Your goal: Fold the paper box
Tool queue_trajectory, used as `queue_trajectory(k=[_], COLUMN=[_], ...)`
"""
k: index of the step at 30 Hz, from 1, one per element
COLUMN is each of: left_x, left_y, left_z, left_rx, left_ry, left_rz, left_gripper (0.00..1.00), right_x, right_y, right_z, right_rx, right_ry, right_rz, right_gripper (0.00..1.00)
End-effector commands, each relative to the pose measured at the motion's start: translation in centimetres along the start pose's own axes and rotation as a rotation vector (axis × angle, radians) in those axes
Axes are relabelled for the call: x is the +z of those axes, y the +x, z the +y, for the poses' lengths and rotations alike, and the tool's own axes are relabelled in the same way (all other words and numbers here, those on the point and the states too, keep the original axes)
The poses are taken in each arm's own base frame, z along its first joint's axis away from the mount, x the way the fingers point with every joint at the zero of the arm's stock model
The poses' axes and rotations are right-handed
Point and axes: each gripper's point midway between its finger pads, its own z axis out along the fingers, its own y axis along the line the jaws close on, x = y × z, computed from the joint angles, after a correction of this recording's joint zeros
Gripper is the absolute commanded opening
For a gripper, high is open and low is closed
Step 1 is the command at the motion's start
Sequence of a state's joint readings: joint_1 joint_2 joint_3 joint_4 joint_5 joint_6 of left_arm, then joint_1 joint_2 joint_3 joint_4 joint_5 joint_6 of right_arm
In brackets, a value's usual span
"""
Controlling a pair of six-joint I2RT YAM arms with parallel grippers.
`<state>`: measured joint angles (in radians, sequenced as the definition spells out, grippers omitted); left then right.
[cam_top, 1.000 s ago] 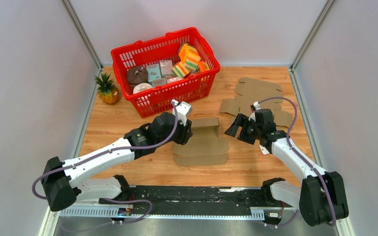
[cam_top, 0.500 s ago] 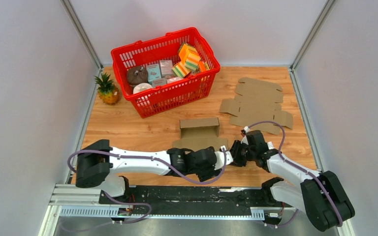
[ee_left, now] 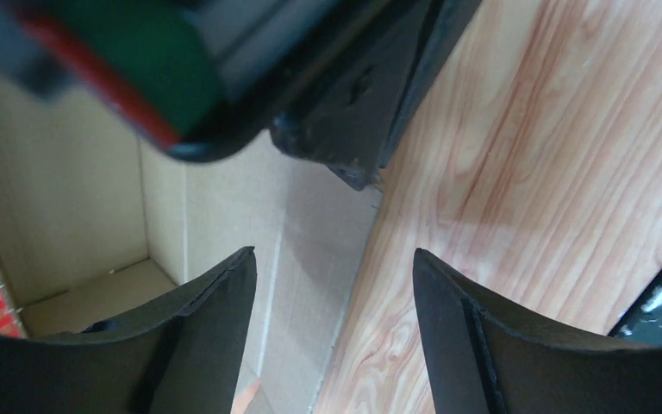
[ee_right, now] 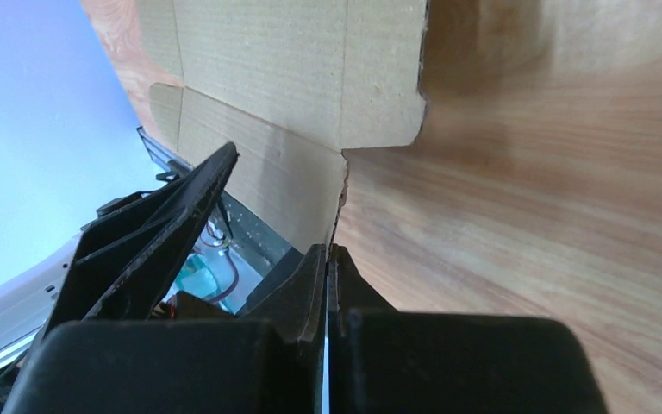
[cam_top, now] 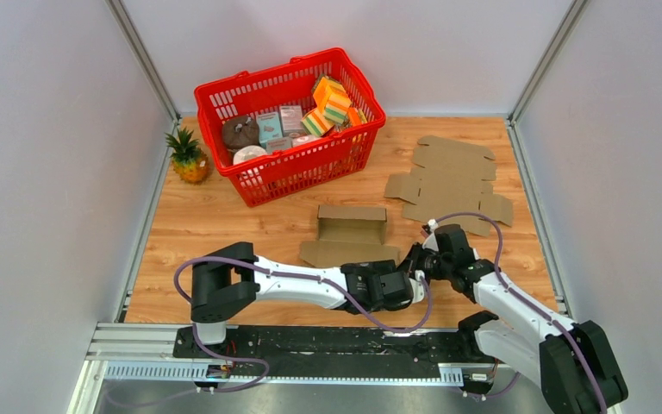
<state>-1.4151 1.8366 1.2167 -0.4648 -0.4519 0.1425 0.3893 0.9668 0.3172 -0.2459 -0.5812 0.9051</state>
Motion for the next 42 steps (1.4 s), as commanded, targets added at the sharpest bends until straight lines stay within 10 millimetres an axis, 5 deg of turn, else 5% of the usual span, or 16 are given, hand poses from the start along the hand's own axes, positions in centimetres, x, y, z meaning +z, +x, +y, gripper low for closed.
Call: queue_trajectory(k=[1, 4, 8, 10, 12, 13, 14, 18, 20, 22, 28, 32, 33, 37, 42], left_x=[-0.7, -0.6, -0.8, -1.6, -2.3, -3.2, -3.8, -7.5, -9.3, -11.4, -15.4, -15.3, -14.7, -13.4, -13.5], left_y=[-1.0, -0.9, -0.3, 0.0, 0.4, 0.2, 0.6, 0.0, 0.9, -0.3, 0.3, 1.4, 2.8, 3.7, 6.8], left_z=[1.9, 2.9, 3.9, 4.6, 5.2, 5.7, 5.7, 6.8, 7.5, 8.5, 11.7, 14.8, 14.1, 15.7, 18.3], left_rx=[0.053, 0.074, 0.092, 0.082, 0.059, 0.017, 0.01, -0.129, -0.276, -0.506, -1.143, -1.718, -1.82, -2.303, -2.577], left_ry=[-0.099, -0.163, -0.218, -0.249, -0.277, -0.284, -0.278, -0.253, -0.231, -0.156, 0.009, 0.135, 0.159, 0.23, 0.023], left_rz=[0.01, 0.036, 0.063, 0.058, 0.055, 0.039, 0.049, -0.015, 0.02, -0.029, -0.118, -0.229, -0.218, -0.272, -0.352], left_gripper=[0.74, 0.65, 0.3, 0.18, 0.04, 0.03, 0.0, 0.0, 0.0, 0.0, 0.0, 0.0, 0.0, 0.0, 0.0], right_x=[-1.1, -1.6, -2.4, -3.1, -5.3, -6.5, -8.7, -14.1, -16.2, -17.6, -16.9, -16.3, -16.0, -12.6, -9.6], right_y=[1.0, 1.2, 0.2, -1.2, -3.9, -5.2, -6.9, -10.6, -12.3, -13.2, -13.0, -11.9, -11.7, -9.1, -7.7], right_z=[2.2, 2.7, 3.8, 3.3, 5.3, 3.2, 5.5, 6.7, 6.4, 6.1, 6.0, 6.7, 6.9, 7.3, 6.8], right_rx=[0.05, 0.056, -0.01, -0.063, -0.26, -0.263, -0.327, -0.414, -0.413, -0.398, -0.426, -0.449, -0.456, -0.531, -0.584], right_ry=[-0.069, -0.095, -0.118, -0.049, 0.004, 0.165, 0.17, 0.317, 0.396, 0.439, 0.429, 0.359, 0.34, 0.228, 0.265], right_rz=[0.065, 0.073, 0.021, -0.045, -0.155, -0.224, -0.315, -0.565, -0.686, -0.762, -0.736, -0.691, -0.679, -0.496, -0.402], right_gripper=[0.0, 0.0, 0.05, 0.38, 0.67, 0.73, 0.77, 0.91, 0.94, 1.0, 1.0, 1.0, 1.0, 1.0, 1.0])
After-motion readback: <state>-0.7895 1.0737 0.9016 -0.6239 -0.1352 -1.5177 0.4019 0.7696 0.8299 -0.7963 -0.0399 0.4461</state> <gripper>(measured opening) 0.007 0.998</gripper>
